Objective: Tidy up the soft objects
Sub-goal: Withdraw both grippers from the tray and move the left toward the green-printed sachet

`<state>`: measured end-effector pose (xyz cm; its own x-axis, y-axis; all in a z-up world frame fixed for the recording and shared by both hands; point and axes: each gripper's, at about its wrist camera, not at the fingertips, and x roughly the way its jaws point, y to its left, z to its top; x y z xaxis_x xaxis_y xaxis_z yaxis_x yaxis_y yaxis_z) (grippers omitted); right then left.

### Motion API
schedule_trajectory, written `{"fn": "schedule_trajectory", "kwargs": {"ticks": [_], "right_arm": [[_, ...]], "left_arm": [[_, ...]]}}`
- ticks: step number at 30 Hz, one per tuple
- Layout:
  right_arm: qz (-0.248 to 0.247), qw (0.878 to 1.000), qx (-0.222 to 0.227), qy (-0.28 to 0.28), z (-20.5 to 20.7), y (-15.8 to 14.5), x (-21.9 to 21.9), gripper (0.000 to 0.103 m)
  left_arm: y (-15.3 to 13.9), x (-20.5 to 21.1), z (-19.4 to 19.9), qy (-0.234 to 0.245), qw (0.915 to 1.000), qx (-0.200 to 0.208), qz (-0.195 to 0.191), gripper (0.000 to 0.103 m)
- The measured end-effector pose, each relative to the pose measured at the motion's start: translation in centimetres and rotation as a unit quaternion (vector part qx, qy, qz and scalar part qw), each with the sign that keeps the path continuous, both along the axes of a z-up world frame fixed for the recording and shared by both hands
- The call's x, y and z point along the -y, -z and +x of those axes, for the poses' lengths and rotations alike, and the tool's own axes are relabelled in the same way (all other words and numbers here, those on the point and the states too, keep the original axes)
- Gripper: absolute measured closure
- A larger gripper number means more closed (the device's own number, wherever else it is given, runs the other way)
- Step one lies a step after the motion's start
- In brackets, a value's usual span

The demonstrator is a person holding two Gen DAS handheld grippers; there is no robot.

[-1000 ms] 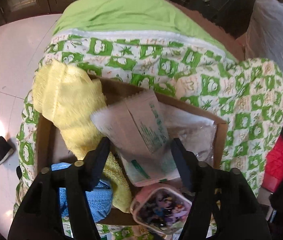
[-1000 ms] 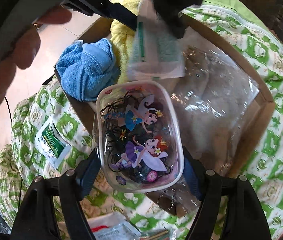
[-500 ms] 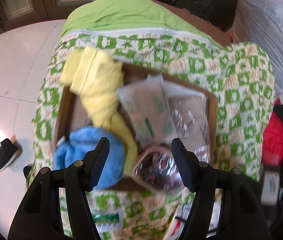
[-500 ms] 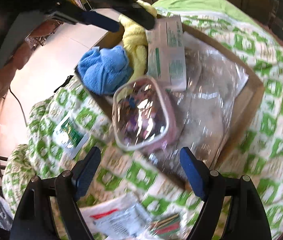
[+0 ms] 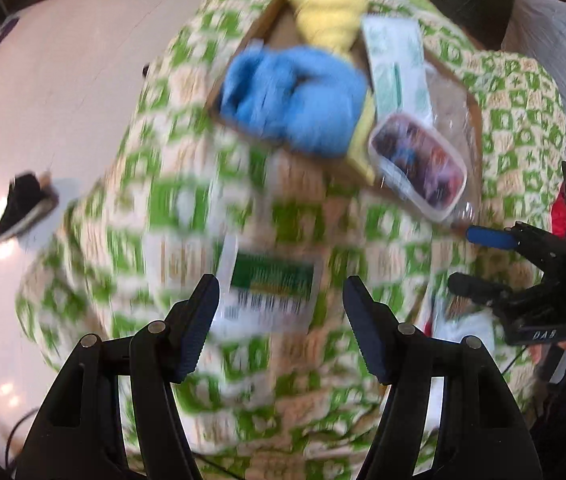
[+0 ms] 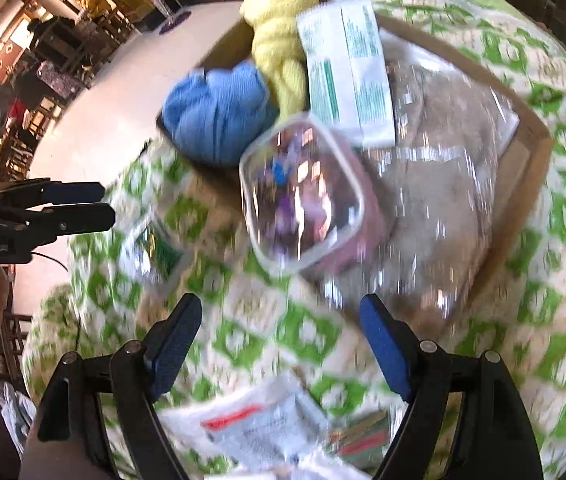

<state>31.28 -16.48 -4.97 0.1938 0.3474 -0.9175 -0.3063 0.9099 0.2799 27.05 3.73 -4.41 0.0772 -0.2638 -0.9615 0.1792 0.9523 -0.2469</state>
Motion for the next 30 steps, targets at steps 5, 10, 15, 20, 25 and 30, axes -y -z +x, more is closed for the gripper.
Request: {"fn": "schedule_trajectory", "kwargs": {"ticks": [5, 10, 15, 20, 25, 30], "right_arm": [[-0.005, 0.999, -0.041, -0.002, -2.4, 1.9, 0.3, 0.020], [-0.018, 0.999, -0.046, -0.012, -4.3, 2.1, -0.5, 0.020], [-0.030, 0.999, -0.036, -0.024, -6.6, 1.7, -1.1, 0.020], [-0.049, 0.998, -0.016, -0.025, -8.5, 1.2, -1.0, 0.019], [-0.049, 0.998, -0.017, -0.020, -9.4, 0.2, 0.0, 0.019], [-0.047, 0.999, -0.004, -0.020, -10.2, -1.0, 0.2, 0.019]], "left_arm": [[0.4, -1.4, -3.8, -0.022, 0.9996, -0.006, -0.018, 0.038], [0.9, -1.6, -6.0, -0.032, 0.9991, -0.021, -0.019, 0.038], [0.8, -1.1, -7.3, -0.027, 0.9990, -0.033, -0.012, 0.038], [0.0, -0.7, -8.1, -0.038, 0.9984, -0.038, -0.019, 0.038], [-0.7, -0.6, -8.6, -0.044, 0.9980, -0.036, -0.029, 0.038], [-0.5, -0.4, -8.8, -0.051, 0.9965, -0.038, -0.053, 0.038]]}}
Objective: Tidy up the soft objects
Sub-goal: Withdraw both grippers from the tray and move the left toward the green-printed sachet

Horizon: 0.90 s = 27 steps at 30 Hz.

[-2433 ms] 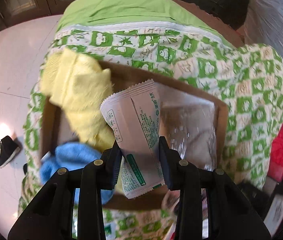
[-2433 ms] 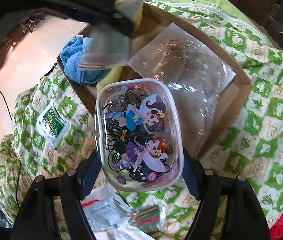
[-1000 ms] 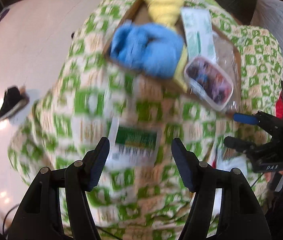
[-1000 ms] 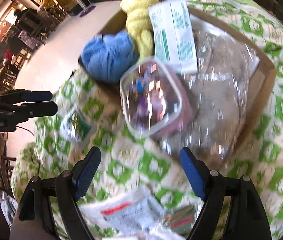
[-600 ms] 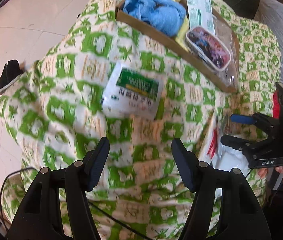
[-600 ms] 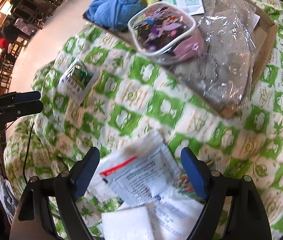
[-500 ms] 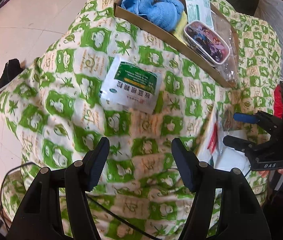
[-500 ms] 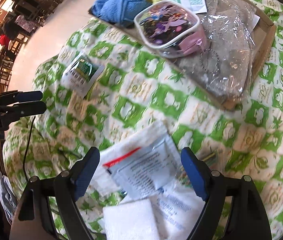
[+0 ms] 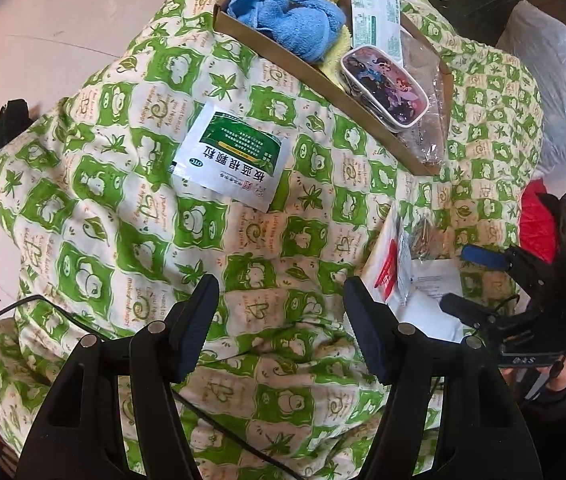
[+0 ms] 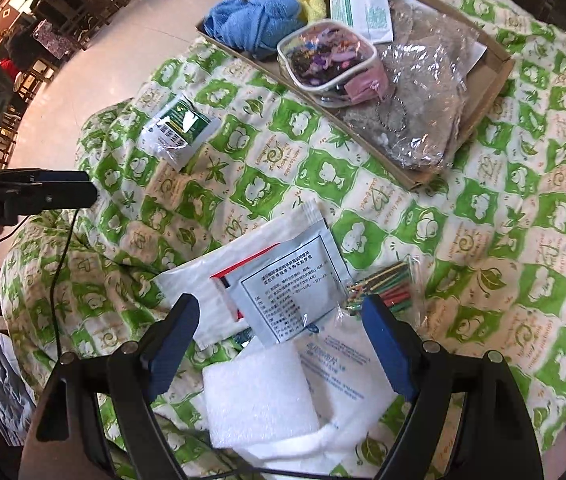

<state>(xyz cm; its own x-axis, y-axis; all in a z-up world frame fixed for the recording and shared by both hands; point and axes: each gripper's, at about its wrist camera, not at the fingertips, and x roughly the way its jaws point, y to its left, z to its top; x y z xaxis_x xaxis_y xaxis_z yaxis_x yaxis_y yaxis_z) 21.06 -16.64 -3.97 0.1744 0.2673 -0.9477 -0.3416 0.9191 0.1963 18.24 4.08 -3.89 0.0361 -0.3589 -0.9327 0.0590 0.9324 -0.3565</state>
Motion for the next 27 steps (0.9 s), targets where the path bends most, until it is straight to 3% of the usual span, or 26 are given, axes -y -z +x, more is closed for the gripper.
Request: {"fn": "schedule_trajectory", "kwargs": {"ticks": [6, 8, 12, 27], "right_arm": [[-0.015, 1.000, -0.009, -0.002, -0.7, -0.5, 0.4, 0.019], [-0.019, 1.000, -0.006, -0.006, -0.9, -0.8, 0.3, 0.019], [-0.015, 1.000, -0.005, -0.004, -0.8, -0.8, 0.5, 0.019], [0.010, 1.000, -0.019, 0.005, 0.6, 0.9, 0.7, 0.019]], "left_arm": [[0.5, 0.9, 0.8, -0.007, 0.9999, -0.007, 0.012, 0.038], [0.7, 1.0, 1.2, -0.019, 0.9997, -0.017, -0.002, 0.038], [1.2, 1.1, 1.6, -0.030, 0.9990, -0.028, -0.014, 0.023], [2.5, 0.6, 2.4, -0.024, 0.9989, -0.038, 0.016, 0.023]]}}
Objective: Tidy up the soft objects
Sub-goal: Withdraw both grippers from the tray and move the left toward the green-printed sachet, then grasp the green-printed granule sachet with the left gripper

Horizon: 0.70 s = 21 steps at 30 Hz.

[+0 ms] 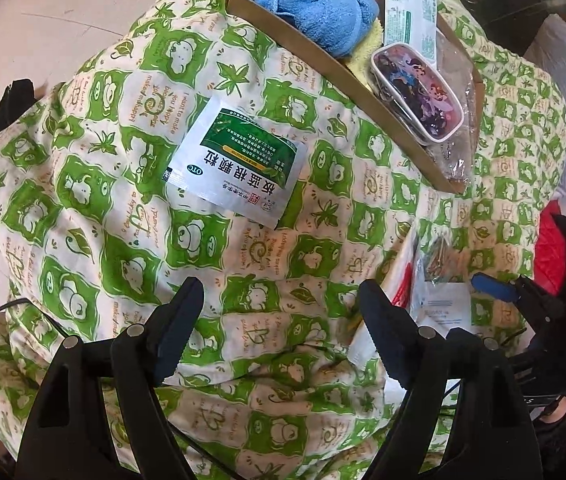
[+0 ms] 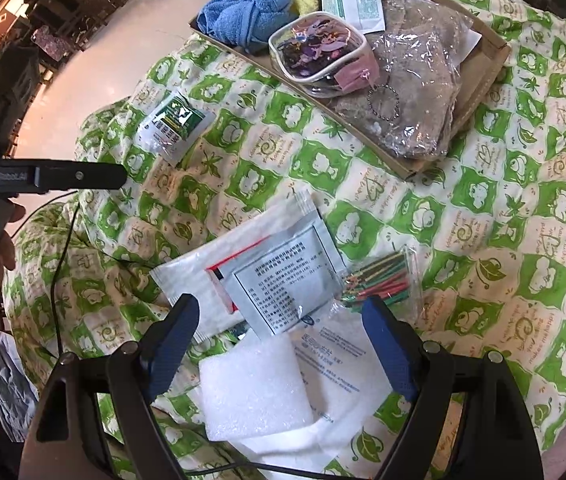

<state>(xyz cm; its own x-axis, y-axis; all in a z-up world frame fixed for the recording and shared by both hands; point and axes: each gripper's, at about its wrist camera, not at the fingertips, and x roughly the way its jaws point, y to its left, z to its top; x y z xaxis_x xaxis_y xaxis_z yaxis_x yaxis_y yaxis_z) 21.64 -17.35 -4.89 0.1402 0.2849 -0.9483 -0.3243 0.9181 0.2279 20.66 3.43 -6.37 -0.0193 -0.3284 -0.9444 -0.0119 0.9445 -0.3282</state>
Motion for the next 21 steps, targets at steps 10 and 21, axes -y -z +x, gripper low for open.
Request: {"fn": "schedule_trajectory", "kwargs": {"ticks": [10, 21], "right_arm": [[-0.002, 1.000, -0.011, 0.005, 0.4, 0.8, 0.2, 0.019], [-0.026, 1.000, -0.013, 0.001, 1.3, 0.5, 0.4, 0.019]], "left_arm": [[-0.3, 0.2, 0.7, 0.037, 0.9988, 0.014, 0.030, 0.023], [1.0, -1.1, 5.2, -0.041, 0.9987, -0.018, -0.023, 0.023]]}}
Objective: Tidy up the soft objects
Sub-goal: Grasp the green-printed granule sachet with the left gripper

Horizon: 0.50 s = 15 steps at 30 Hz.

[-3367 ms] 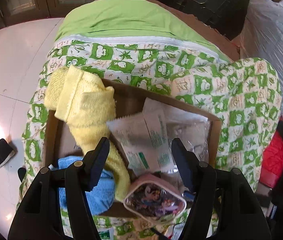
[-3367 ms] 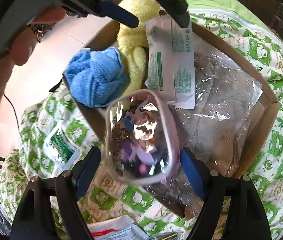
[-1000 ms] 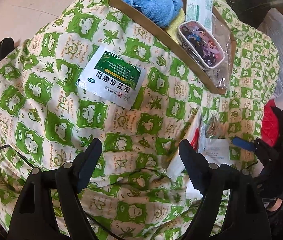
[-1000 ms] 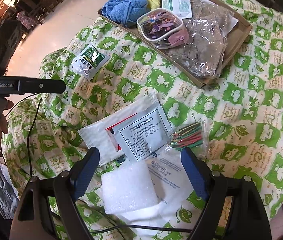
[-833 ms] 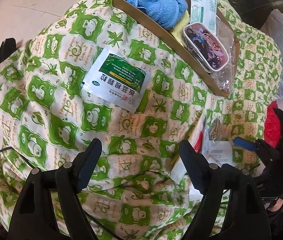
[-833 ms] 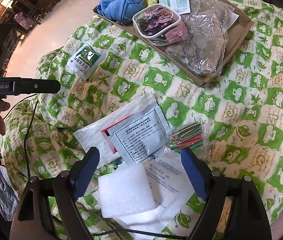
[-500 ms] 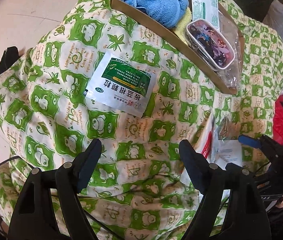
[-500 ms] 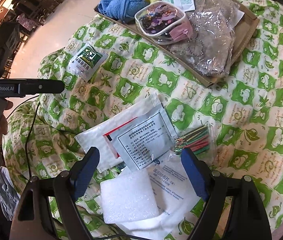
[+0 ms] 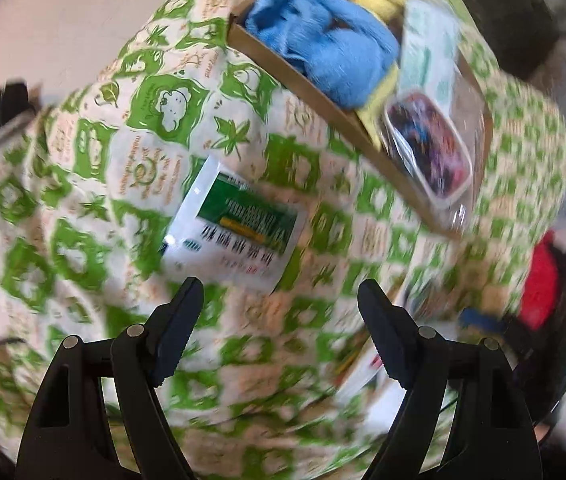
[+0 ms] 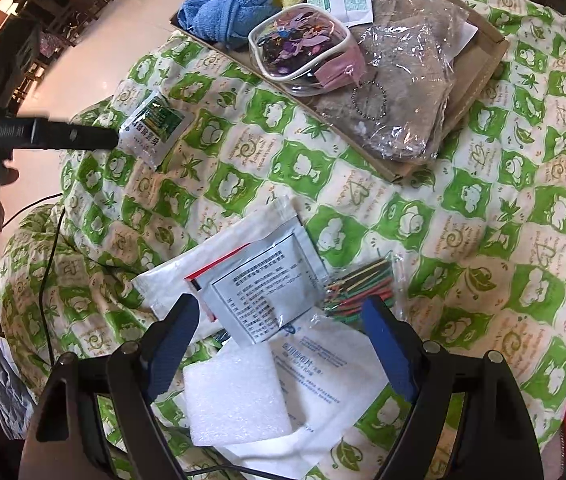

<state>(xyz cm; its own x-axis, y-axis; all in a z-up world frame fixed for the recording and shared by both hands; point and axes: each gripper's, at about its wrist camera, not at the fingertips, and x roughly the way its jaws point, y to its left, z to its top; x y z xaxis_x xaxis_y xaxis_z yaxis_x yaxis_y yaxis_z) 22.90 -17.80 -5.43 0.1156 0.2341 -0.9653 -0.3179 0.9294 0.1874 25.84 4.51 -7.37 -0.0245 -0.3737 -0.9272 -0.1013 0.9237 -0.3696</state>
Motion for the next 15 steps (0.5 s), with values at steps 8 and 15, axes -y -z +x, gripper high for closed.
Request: {"fn": "schedule_trajectory", "kwargs": {"ticks": [8, 15], "right_arm": [[-0.005, 1.000, -0.007, 0.004, 0.8, 0.7, 0.1, 0.019], [-0.001, 0.999, -0.021, -0.024, 0.7, 1.7, -1.4, 0.019]], "left_arm": [[4.7, 0.3, 0.9, -0.088, 0.9944, -0.057, 0.015, 0.023], [5.9, 0.4, 2.5, -0.095, 0.9922, -0.080, 0.015, 0.016]]}}
